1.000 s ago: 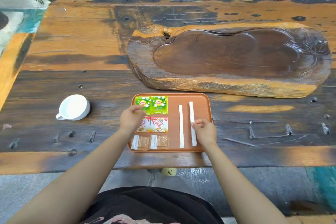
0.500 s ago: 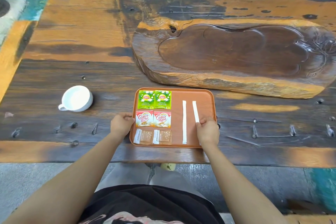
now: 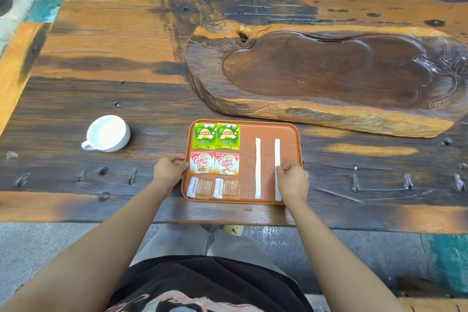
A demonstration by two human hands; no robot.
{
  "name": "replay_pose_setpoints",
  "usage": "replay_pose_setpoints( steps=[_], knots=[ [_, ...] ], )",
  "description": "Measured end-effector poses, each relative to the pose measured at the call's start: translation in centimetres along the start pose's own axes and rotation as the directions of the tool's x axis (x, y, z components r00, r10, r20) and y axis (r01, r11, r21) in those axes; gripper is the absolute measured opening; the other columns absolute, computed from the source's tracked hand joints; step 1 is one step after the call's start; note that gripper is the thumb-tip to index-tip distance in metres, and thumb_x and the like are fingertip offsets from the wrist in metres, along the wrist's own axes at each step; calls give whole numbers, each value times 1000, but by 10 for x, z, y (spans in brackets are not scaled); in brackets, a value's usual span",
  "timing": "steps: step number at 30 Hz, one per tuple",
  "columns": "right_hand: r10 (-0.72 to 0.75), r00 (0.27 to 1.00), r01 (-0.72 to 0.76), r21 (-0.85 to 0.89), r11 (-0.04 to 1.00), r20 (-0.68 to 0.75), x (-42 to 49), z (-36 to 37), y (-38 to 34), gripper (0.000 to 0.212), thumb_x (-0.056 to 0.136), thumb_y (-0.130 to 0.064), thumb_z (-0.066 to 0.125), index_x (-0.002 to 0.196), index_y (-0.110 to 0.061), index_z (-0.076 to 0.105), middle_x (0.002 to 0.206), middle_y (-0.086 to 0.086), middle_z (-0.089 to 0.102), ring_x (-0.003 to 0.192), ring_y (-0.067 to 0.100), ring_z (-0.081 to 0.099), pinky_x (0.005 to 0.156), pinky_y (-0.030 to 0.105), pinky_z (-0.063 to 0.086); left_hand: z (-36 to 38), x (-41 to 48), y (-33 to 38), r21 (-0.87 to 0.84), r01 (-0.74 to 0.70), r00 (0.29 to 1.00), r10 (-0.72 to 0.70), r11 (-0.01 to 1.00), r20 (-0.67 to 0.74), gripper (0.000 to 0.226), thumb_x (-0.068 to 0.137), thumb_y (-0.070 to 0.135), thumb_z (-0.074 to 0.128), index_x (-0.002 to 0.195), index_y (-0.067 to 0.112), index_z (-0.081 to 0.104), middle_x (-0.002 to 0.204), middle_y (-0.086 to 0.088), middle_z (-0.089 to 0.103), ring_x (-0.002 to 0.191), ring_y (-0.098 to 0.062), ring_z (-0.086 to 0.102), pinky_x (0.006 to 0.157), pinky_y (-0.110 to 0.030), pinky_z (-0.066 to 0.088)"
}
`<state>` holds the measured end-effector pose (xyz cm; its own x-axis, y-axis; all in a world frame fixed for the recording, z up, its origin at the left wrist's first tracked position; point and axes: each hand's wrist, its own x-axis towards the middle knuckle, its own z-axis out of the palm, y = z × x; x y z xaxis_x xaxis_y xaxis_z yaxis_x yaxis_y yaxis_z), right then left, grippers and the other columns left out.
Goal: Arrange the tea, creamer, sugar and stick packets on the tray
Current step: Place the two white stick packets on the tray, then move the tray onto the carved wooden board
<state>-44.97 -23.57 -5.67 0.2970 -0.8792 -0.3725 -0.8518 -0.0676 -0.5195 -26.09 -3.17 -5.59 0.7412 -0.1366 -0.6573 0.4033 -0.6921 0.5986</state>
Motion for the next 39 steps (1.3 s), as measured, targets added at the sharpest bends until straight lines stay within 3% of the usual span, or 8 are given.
replay_pose_setpoints(
  steps=[5, 10, 13, 16, 18, 24, 33, 39],
  knots=[
    [5, 984, -3, 12, 1000, -175, 18, -30, 11, 15, 87, -17, 56, 95, -5, 60, 108, 16, 58, 102, 34, 55, 85, 40, 46, -1, -1, 1, 1, -8, 1000, 8, 1000, 22, 21, 86, 9, 57, 105, 9, 66, 94, -11, 72, 92, -26, 68, 86, -42, 56],
    [123, 989, -125, 27, 992, 80, 27, -35, 27, 21, 88, -17, 58, 103, -3, 62, 108, 17, 67, 105, 33, 58, 86, 35, 45, -2, -1, 5, -25, 1, 998, 0, 1000, 64, 24, 88, 3, 53, 110, 1, 64, 95, -14, 68, 89, -25, 64, 77, -35, 56],
    [129, 986, -142, 117, 983, 106, 27, -38, 27, 19, 86, -14, 60, 101, -3, 62, 102, 14, 67, 103, 30, 60, 87, 34, 44, -5, -5, 10, -74, 35, 991, -25, 997, 129, 26, 89, -2, 50, 112, -3, 62, 99, -16, 65, 83, -24, 62, 75, -31, 54],
    [160, 971, -196, 206, 959, 179, 32, -43, 32, 2, 82, -12, 64, 81, -10, 64, 93, 10, 67, 100, 30, 62, 92, 38, 48, -9, -6, 10, -113, 73, 982, -51, 991, 184, 31, 88, -7, 48, 117, -4, 60, 99, -16, 65, 86, -23, 62, 80, -33, 52],
    [166, 959, -228, 274, 934, 231, 34, -46, 36, 13, 80, -9, 66, 70, -16, 63, 92, 10, 69, 97, 31, 65, 93, 44, 51, -10, -7, 10, -136, 95, 978, -67, 986, 197, 33, 88, -9, 48, 118, -4, 59, 93, -14, 66, 85, -22, 62, 86, -34, 49],
    [126, 953, -236, 414, 879, 274, 33, -57, 40, 11, 82, -2, 65, 75, -11, 63, 92, 16, 68, 88, 30, 65, 84, 40, 54, -17, -14, 13, -231, 113, 975, -62, 966, 215, 36, 87, -9, 52, 122, -4, 57, 113, -18, 65, 96, -25, 63, 89, -34, 48],
    [24, 975, -139, 521, 842, 220, 37, -89, 18, 7, 82, 1, 64, 80, -5, 63, 75, 3, 64, 70, 17, 61, 59, 21, 51, -36, -20, 41, -314, 92, 962, -2, 945, 274, 34, 87, -6, 51, 119, 3, 60, 64, 5, 75, 61, -4, 71, 56, -15, 57],
    [-10, 983, -89, 530, 844, 181, 51, -116, -13, 4, 82, 0, 64, 86, -1, 64, 79, 6, 65, 69, 16, 61, 60, 20, 51, -40, -15, 85, -429, 71, 957, 60, 900, 284, 38, 88, -5, 51, 124, 6, 58, 59, 9, 73, 64, -5, 70, 88, -25, 48]
  ],
)
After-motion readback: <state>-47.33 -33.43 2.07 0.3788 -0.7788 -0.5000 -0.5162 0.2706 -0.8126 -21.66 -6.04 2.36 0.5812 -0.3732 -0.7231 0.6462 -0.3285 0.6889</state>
